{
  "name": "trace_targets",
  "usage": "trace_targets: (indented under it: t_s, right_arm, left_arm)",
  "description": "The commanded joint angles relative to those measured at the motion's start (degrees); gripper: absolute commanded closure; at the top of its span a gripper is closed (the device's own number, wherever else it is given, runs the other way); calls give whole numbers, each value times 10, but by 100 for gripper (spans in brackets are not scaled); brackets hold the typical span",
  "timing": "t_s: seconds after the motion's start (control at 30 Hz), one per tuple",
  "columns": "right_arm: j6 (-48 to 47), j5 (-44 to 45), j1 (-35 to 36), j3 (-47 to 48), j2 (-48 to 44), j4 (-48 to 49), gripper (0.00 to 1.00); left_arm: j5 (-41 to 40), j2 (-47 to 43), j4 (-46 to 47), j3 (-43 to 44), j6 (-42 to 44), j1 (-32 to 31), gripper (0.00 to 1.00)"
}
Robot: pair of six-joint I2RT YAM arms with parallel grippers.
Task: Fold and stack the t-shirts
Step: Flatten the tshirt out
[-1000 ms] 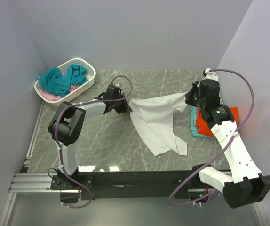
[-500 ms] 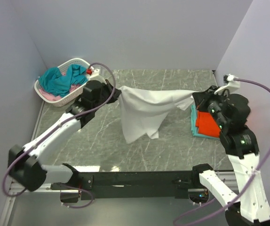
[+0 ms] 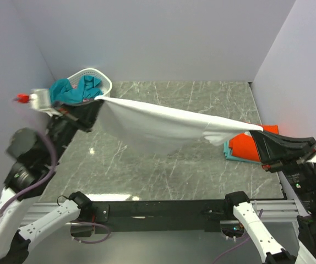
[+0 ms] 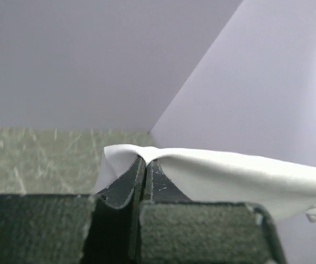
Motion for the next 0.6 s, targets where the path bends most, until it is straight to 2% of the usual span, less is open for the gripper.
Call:
trace_targets:
  t_s: [0.0, 0.17, 0.33, 0.4, 0.43, 0.47, 0.53, 0.57]
  right_arm:
    - [6, -47, -2, 12, -11, -1, 100]
    - [7, -39, -3, -22, -4, 13, 100]
    - [17, 21, -3, -154, 33, 46, 100]
    - [29, 65, -3, -233, 60, 63, 100]
    - [33, 84, -2, -261, 71, 74, 100]
    - [40, 120, -3, -290, 84, 98, 100]
    - [45, 159, -8, -360, 142, 118, 100]
    - [51, 169, -12, -376, 167, 131, 100]
  left_arm:
    - [26, -21, 12, 34, 32, -2, 99]
    - [-38, 44, -6, 60, 41, -2, 99]
    - [-156, 172, -8, 52, 48, 1, 99]
    - [-159, 261, 7, 42, 42, 24, 99]
    - [-145, 297, 16, 41, 41, 37, 96]
    - [-102, 378, 23, 43, 37, 52, 94]
    - [-81, 477, 11, 85, 16, 88, 90]
    - [-50, 587, -21, 121, 7, 99, 86]
